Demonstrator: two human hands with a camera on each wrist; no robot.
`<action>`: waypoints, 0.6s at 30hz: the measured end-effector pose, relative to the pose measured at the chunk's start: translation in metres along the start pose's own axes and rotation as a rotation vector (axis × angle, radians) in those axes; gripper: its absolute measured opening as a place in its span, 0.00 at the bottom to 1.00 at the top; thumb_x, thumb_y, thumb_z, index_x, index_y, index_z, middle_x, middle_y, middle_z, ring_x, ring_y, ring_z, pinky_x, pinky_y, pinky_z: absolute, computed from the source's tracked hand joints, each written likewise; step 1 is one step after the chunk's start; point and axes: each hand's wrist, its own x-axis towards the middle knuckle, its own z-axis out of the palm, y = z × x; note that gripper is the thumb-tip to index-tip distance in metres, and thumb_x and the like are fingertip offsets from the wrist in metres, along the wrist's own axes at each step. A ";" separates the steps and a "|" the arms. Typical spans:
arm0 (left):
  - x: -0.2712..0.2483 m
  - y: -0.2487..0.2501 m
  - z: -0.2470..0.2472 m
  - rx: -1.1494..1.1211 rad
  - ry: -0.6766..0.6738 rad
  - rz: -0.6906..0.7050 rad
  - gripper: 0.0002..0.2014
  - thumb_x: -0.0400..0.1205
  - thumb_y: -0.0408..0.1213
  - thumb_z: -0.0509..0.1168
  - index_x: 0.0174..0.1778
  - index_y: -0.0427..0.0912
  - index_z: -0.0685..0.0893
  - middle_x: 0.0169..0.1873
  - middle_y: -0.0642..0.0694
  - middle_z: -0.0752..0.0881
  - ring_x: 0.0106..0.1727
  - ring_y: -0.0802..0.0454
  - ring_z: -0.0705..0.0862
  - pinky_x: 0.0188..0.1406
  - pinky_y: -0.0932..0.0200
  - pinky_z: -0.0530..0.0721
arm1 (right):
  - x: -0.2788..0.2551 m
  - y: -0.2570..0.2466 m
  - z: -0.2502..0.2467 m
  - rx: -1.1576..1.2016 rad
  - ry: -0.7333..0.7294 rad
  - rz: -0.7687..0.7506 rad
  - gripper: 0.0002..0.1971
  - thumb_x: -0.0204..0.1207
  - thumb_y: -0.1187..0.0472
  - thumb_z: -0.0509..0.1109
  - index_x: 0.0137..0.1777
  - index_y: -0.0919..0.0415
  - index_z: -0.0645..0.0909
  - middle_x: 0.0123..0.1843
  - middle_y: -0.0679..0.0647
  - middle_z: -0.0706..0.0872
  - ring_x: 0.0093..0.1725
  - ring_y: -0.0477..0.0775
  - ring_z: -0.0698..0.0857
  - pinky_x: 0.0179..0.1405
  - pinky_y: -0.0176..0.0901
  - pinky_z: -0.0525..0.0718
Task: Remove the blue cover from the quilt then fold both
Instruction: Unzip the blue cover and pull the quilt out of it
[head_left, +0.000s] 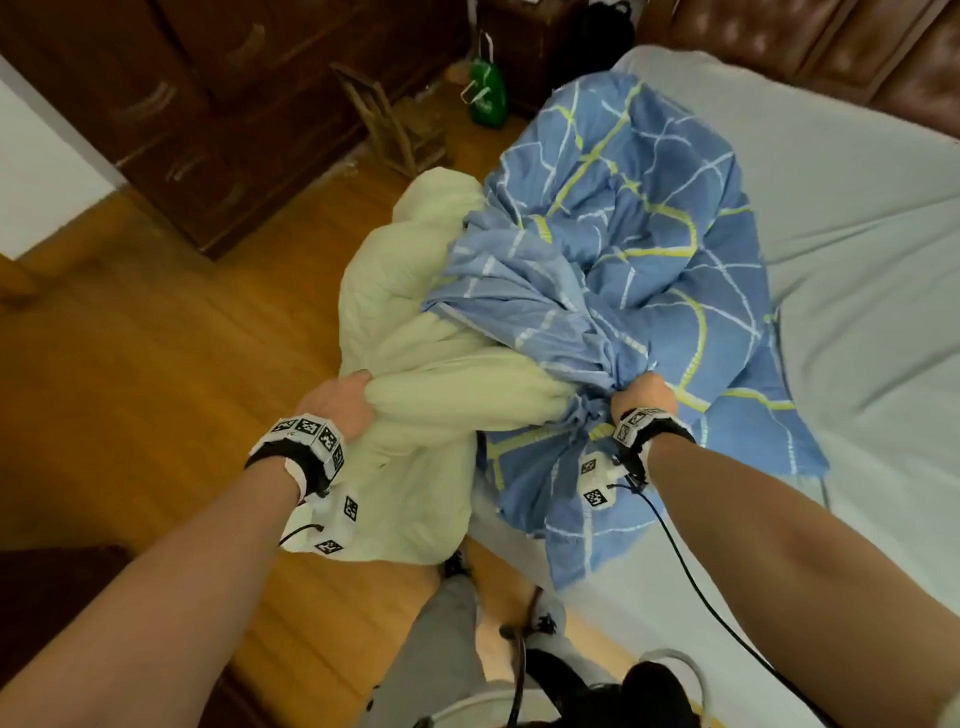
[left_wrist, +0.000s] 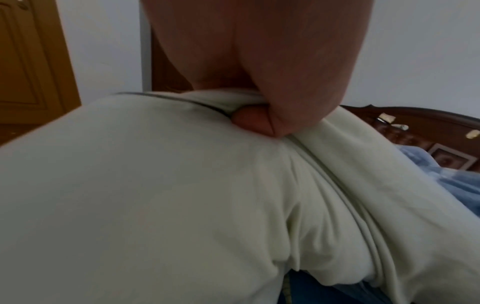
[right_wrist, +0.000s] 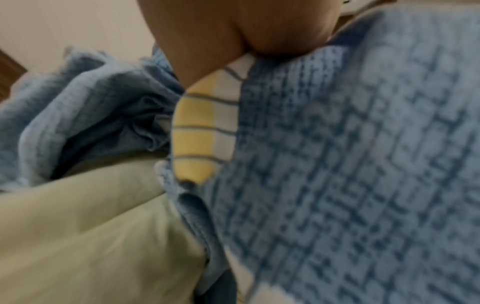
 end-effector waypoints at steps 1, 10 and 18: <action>0.005 0.004 0.002 -0.007 -0.005 -0.026 0.15 0.81 0.34 0.55 0.62 0.49 0.77 0.51 0.41 0.86 0.47 0.41 0.84 0.47 0.51 0.85 | 0.001 0.000 0.003 0.026 -0.020 0.015 0.11 0.77 0.63 0.70 0.55 0.70 0.80 0.53 0.69 0.87 0.55 0.70 0.86 0.44 0.50 0.81; 0.061 0.071 0.022 -0.027 -0.105 0.198 0.46 0.68 0.48 0.75 0.81 0.53 0.60 0.75 0.42 0.68 0.73 0.39 0.72 0.68 0.44 0.76 | 0.004 -0.034 0.009 0.236 -0.090 0.049 0.14 0.69 0.58 0.72 0.51 0.66 0.79 0.45 0.61 0.85 0.44 0.62 0.84 0.40 0.46 0.79; 0.099 0.148 0.074 0.197 -0.191 0.376 0.41 0.73 0.57 0.73 0.78 0.44 0.67 0.76 0.39 0.70 0.75 0.39 0.71 0.67 0.45 0.77 | 0.006 -0.063 0.004 -0.111 -0.172 -0.077 0.13 0.72 0.53 0.76 0.47 0.61 0.80 0.41 0.55 0.83 0.42 0.56 0.81 0.38 0.43 0.76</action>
